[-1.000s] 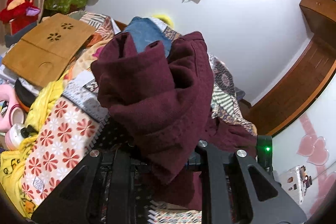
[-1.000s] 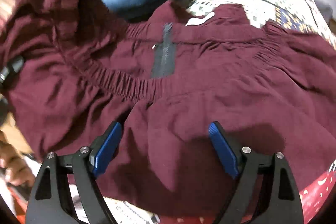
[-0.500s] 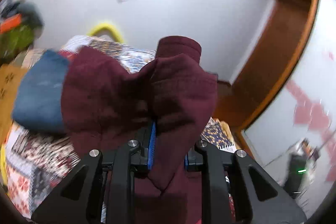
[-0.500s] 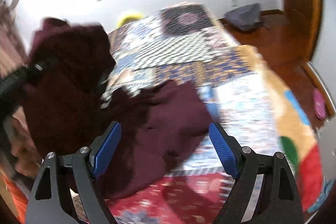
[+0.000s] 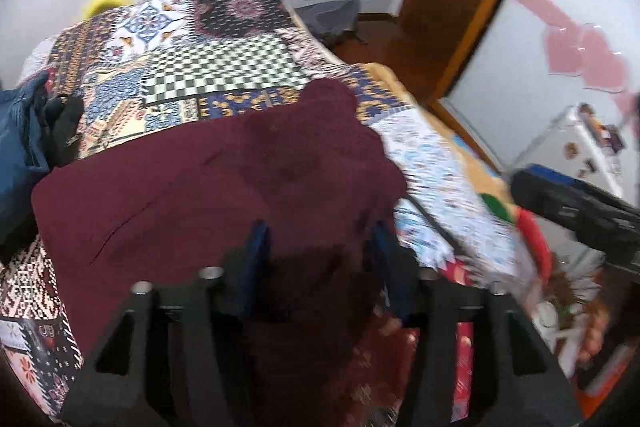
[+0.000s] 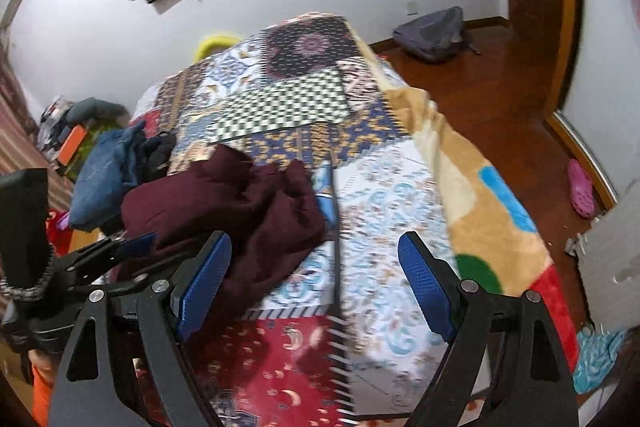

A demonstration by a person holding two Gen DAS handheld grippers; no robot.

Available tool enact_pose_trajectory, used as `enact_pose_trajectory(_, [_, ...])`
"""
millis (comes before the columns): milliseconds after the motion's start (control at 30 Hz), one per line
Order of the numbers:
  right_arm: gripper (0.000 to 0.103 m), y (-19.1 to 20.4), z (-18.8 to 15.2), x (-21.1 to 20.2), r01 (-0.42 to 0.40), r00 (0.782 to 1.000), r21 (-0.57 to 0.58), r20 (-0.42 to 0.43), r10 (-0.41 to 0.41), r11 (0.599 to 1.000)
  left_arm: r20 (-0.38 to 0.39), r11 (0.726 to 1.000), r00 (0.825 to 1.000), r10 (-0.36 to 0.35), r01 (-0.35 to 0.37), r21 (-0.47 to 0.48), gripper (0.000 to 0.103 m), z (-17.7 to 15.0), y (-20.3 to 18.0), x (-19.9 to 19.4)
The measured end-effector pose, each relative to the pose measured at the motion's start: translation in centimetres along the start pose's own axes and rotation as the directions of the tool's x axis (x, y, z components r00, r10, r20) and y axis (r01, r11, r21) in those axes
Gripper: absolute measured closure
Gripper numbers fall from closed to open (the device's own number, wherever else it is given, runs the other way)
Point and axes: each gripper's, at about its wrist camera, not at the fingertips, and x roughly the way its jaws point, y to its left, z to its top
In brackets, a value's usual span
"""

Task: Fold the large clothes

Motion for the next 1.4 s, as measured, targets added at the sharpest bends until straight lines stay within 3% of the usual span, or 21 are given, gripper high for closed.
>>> enact_pose_trajectory(133, [0.020,1.7,-0.2,0.3,-0.088,0.996,-0.021,-0.011,0.088,0.996,0.059,1.000,0.998,0.000,0.001,-0.020,0.030,-0.7,0.9,-4.1])
enact_pose_trajectory(167, [0.020,2.3,0.0,0.7,-0.115,0.993,-0.027,-0.024,0.115,0.993,0.073,1.000,0.997,0.018,-0.016,-0.025,0.027,-0.9,1.3,-4.9])
enact_pose_trajectory(233, [0.020,3.0,0.2,1.7,-0.146,0.988,-0.036,-0.048,0.144,0.989,0.103,0.996,0.992,0.077,-0.072,-0.048,0.012,-2.0,2.6,-6.5])
enact_pose_trajectory(267, [0.020,3.4,0.2,2.3,-0.164,0.985,-0.041,-0.068,0.161,0.986,0.110,0.994,0.989,0.098,-0.091,-0.062,0.010,-2.5,3.2,-6.9])
enact_pose_trajectory(500, [0.020,4.2,0.1,7.4,-0.248,0.944,0.058,-0.212,0.255,0.967,-0.019,0.986,0.994,0.108,-0.109,-0.124,0.009,-7.4,6.2,-6.3])
enact_pose_trajectory(667, [0.020,4.2,0.5,8.9,-0.250,0.938,0.088,-0.226,0.264,0.964,-0.035,0.981,0.992,0.122,-0.126,-0.148,0.009,-10.5,6.4,-6.1])
enact_pose_trajectory(733, [0.025,4.4,0.6,9.1,-0.233,0.947,0.067,-0.210,0.242,0.970,-0.044,0.983,0.994,0.105,-0.110,-0.149,0.008,-11.4,6.0,-6.0])
enact_pose_trajectory(800, [0.040,4.6,0.9,8.8,-0.213,0.959,0.024,-0.186,0.213,0.977,-0.047,0.984,0.995,0.094,-0.099,-0.146,0.008,-12.0,5.6,-6.2])
enact_pose_trajectory(833, [0.042,4.6,1.1,8.8,-0.212,0.960,0.013,-0.182,0.210,0.977,-0.045,0.986,0.995,0.090,-0.095,-0.138,0.008,-12.3,5.3,-6.2])
enact_pose_trajectory(900, [0.065,4.7,1.3,8.5,-0.234,0.958,0.003,-0.170,0.231,0.972,-0.046,0.987,0.993,0.105,-0.109,-0.116,0.006,-12.6,4.8,-5.9])
enact_pose_trajectory(1000, [0.071,4.9,1.2,8.0,-0.236,0.962,-0.003,-0.145,0.233,0.972,-0.079,0.979,0.983,0.165,-0.173,-0.106,0.006,-13.0,4.8,-4.4])
enact_pose_trajectory(1100, [0.075,4.9,0.6,6.9,-0.227,0.969,-0.025,-0.106,0.223,0.974,-0.092,0.949,0.956,0.279,-0.289,-0.124,0.006,-13.3,5.9,-3.6])
enact_pose_trajectory(1233, [0.078,4.7,-1.1,5.1,-0.227,0.972,-0.032,-0.072,0.225,0.973,-0.040,0.922,0.950,0.311,-0.312,-0.230,0.006,-13.5,9.5,-5.8])
enact_pose_trajectory(1333, [0.080,5.3,-2.4,3.7,-0.241,0.970,-0.040,-0.051,0.239,0.970,-0.015,0.919,0.953,0.301,-0.295,-0.263,0.005,-13.6,11.6,-7.1])
enact_pose_trajectory(1400, [0.080,6.0,-3.1,2.7,-0.235,0.972,-0.061,-0.031,0.233,0.970,-0.018,0.910,0.939,0.344,-0.338,-0.240,0.005,-13.9,12.0,-7.2])
